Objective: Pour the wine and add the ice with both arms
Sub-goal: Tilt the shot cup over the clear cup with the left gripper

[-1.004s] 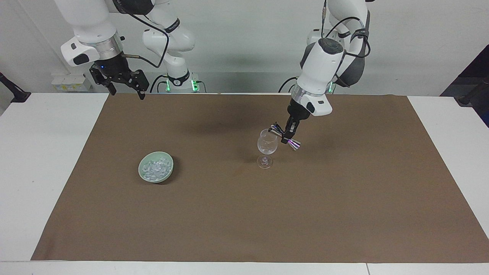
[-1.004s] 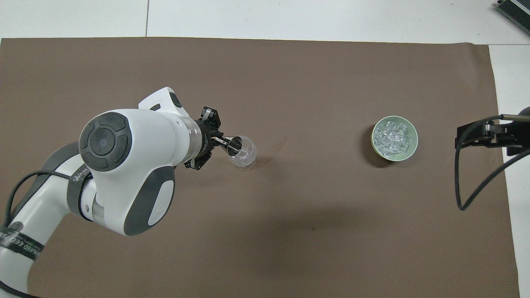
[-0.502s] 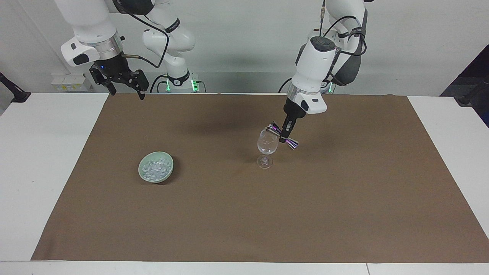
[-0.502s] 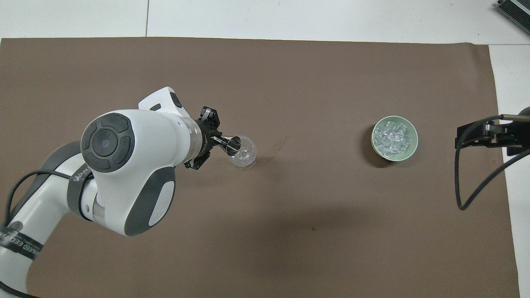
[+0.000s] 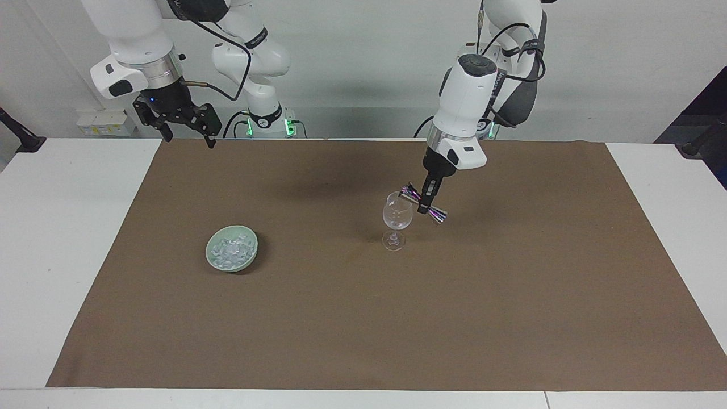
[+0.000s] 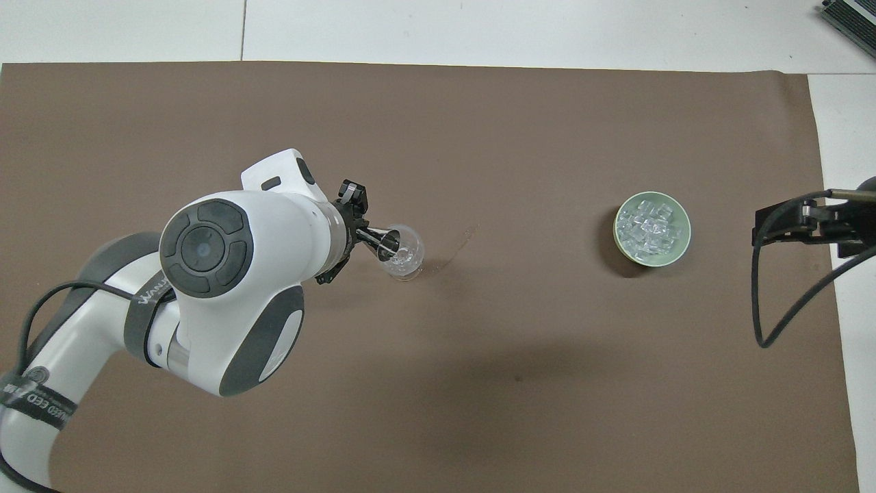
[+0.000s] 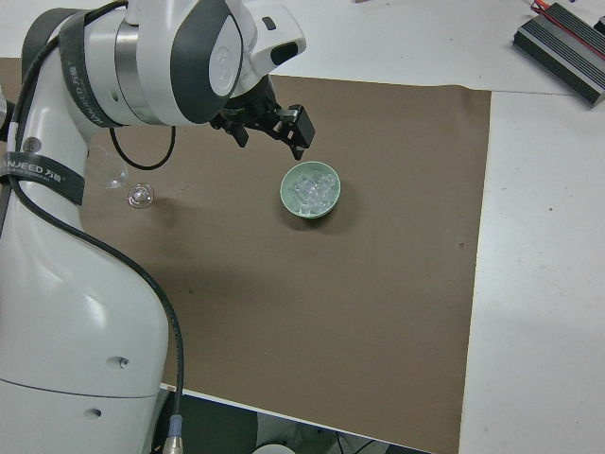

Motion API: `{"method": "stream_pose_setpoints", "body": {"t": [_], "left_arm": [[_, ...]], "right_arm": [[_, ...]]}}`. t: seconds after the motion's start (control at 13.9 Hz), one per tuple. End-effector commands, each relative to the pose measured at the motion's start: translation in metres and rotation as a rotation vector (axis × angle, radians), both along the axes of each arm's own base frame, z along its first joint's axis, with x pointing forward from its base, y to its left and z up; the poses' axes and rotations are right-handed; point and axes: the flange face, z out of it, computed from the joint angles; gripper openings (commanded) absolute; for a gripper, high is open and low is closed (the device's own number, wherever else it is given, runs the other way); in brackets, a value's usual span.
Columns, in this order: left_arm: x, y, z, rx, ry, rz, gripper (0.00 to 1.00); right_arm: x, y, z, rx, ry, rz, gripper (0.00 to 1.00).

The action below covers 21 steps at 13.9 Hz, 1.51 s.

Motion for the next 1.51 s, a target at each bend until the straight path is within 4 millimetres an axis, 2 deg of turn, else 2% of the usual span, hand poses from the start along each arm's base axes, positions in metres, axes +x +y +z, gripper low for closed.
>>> {"method": "stream_pose_setpoints", "body": {"t": [0.0,0.79,1.43], "left_arm": [[-0.002,-0.005,0.002,0.013,-0.024,0.012,0.0],[0.003,-0.014,0.008,0.05,-0.068,0.041,0.0],[-0.003,-0.025,0.006,0.09,-0.094,0.0,0.0]], "right_arm": [[-0.002,-0.003,0.0,0.026,0.01,0.009,1.0],[-0.002,-0.004,0.0,0.026,0.01,0.008,1.0],[-0.002,-0.004,0.0,0.026,0.01,0.008,1.0]]}}
